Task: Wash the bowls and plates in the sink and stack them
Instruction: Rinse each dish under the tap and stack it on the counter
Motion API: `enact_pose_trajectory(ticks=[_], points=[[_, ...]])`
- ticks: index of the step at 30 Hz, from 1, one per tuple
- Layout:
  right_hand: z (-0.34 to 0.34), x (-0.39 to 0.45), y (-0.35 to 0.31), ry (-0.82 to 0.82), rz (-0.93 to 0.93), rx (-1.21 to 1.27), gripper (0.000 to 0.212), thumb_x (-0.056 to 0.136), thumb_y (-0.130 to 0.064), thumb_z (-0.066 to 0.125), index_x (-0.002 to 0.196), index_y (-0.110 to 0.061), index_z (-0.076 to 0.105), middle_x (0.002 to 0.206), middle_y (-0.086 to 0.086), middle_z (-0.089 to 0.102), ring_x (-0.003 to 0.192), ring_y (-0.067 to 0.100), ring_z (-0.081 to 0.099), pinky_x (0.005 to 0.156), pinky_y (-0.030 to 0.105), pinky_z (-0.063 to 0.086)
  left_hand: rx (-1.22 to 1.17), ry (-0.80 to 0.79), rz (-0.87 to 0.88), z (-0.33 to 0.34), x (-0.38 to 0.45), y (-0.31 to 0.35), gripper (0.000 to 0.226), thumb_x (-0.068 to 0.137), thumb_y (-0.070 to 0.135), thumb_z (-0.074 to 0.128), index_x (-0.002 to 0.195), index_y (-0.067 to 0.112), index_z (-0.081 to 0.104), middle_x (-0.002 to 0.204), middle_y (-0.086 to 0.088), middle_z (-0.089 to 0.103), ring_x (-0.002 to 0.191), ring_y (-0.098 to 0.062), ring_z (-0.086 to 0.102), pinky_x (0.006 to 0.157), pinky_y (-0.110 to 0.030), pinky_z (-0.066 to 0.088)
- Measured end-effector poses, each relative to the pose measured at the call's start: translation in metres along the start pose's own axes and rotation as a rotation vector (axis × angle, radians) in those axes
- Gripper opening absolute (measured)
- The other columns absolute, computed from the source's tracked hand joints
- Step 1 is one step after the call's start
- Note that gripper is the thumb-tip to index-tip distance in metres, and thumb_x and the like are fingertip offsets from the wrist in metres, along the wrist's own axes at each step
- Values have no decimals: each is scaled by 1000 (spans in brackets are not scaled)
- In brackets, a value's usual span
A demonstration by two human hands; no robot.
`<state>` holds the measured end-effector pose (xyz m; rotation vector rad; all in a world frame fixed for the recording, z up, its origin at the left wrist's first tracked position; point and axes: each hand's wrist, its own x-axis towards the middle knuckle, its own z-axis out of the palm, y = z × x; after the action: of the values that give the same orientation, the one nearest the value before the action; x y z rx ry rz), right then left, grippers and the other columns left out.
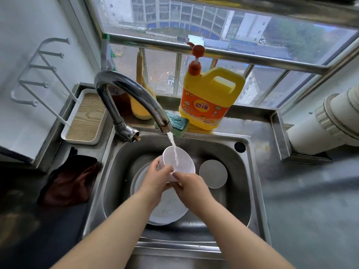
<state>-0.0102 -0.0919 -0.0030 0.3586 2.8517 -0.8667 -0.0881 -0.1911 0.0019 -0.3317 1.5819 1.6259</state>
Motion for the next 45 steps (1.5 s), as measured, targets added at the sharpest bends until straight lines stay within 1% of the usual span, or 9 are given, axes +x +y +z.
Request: enact_pose_trajectory(ticks=[6, 11, 14, 19, 24, 29, 34, 42, 45], points=[[-12, -1, 34, 49, -293, -396, 22, 60, -38, 86, 67, -24, 71, 71, -10, 71, 79, 13, 69, 89, 48, 53, 196, -13, -139, -24, 12, 19, 28, 91, 19, 49, 118, 23, 55, 107, -13, 58, 94, -31, 60, 63, -37, 55], [1, 5, -6, -1, 18, -122, 19, 94, -21, 50, 108, -15, 61, 97, 6, 70, 89, 30, 62, 73, 35, 48, 2, -70, -10, -7, 4, -5, 48, 90, 8, 51, 135, 25, 46, 122, -14, 59, 95, -27, 63, 60, -30, 55], [-4, -2, 5, 60, -98, -86, 31, 91, -39, 50, 79, -14, 65, 74, 4, 69, 73, 30, 64, 62, 35, 51, 77, -68, -9, -11, 2, 8, 39, 89, 5, 43, 117, 27, 61, 110, -13, 64, 86, -26, 64, 61, -34, 56], [-20, 3, 27, 37, -271, -405, 32, 79, -49, 55, 67, -23, 70, 72, -10, 70, 85, 14, 69, 88, 48, 53, 147, -92, -122, -25, 7, 23, 35, 92, 10, 46, 123, 23, 53, 108, -14, 59, 91, -31, 62, 65, -37, 56], [2, 7, -3, 13, 24, -80, 23, 95, -25, 49, 114, -19, 61, 99, 6, 69, 93, 30, 61, 72, 34, 43, -5, 1, -40, -2, 4, -1, 48, 89, 6, 53, 132, 25, 44, 119, -11, 57, 102, -31, 62, 67, -34, 57], [-7, 0, 32, 17, -207, -322, 36, 84, -46, 54, 87, -17, 75, 95, 1, 74, 98, 20, 68, 96, 42, 47, 216, -144, -103, -22, 9, 25, 40, 87, 5, 44, 120, 21, 60, 105, -13, 61, 92, -31, 62, 62, -36, 56], [1, 0, 12, 4, -147, -269, 14, 83, -24, 70, 80, -10, 68, 76, 7, 69, 75, 28, 65, 62, 29, 47, 40, -52, -94, -13, 10, 7, 52, 87, 4, 52, 135, 20, 42, 123, -15, 55, 99, -31, 62, 64, -33, 56], [-6, -2, 35, 20, -203, -297, 46, 81, -55, 45, 82, -18, 72, 97, -2, 73, 104, 17, 65, 101, 43, 45, 223, -56, -170, -25, 10, 24, 32, 90, 10, 45, 119, 14, 55, 104, -16, 58, 92, -31, 60, 64, -37, 54], [-17, 0, 22, -13, -46, 52, 35, 90, -42, 58, 97, -8, 61, 108, 3, 61, 109, 19, 50, 103, 35, 40, 141, -69, -249, -25, 11, 20, 36, 92, 37, 51, 119, 13, 56, 105, -16, 61, 93, -28, 61, 75, -38, 53]])
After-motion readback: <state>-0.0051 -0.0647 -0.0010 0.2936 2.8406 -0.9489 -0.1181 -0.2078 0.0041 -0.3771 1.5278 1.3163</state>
